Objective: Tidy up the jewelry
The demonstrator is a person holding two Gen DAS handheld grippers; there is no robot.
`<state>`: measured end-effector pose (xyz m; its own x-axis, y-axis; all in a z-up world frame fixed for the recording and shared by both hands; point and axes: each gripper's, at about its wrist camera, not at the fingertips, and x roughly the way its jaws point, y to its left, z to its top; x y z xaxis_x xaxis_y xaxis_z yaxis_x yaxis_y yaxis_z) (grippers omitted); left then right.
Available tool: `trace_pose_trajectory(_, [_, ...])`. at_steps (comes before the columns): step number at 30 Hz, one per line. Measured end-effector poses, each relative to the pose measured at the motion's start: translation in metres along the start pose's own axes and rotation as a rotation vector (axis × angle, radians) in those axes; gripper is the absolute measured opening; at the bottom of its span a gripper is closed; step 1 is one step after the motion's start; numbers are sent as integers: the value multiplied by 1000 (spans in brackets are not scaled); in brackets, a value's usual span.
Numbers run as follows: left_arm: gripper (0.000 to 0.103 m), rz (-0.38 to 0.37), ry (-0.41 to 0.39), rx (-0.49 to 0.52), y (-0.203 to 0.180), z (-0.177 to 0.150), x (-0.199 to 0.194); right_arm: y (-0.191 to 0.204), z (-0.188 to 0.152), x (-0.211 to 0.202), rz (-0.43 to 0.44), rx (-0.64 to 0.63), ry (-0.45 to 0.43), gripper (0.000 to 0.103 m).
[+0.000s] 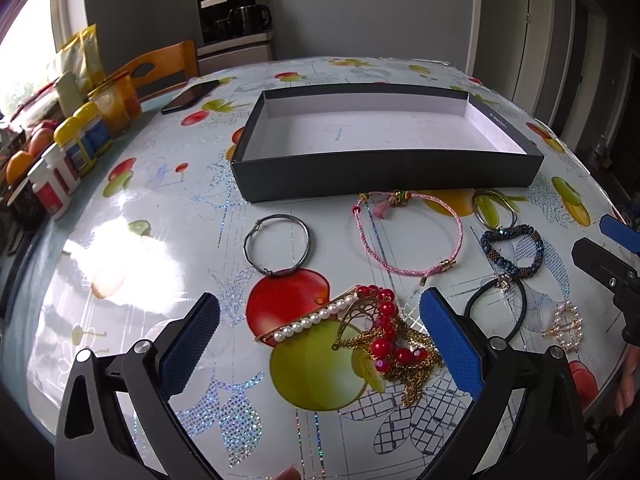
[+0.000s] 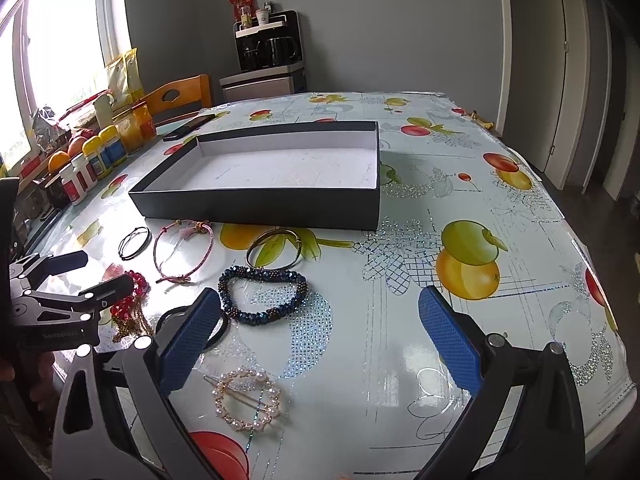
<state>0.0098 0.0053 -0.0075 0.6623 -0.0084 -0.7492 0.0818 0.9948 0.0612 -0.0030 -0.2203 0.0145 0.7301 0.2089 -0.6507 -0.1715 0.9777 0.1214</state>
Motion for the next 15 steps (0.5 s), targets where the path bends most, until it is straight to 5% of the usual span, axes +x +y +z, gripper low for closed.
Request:
trace_pose_trajectory(5, [101, 47, -20, 27, 2, 3, -5, -3, 5, -6, -7, 15, -29, 98])
trace_pose_trajectory(15, [101, -8, -82, 102, 19, 22, -15, -10, 33, 14, -24, -56, 43, 98])
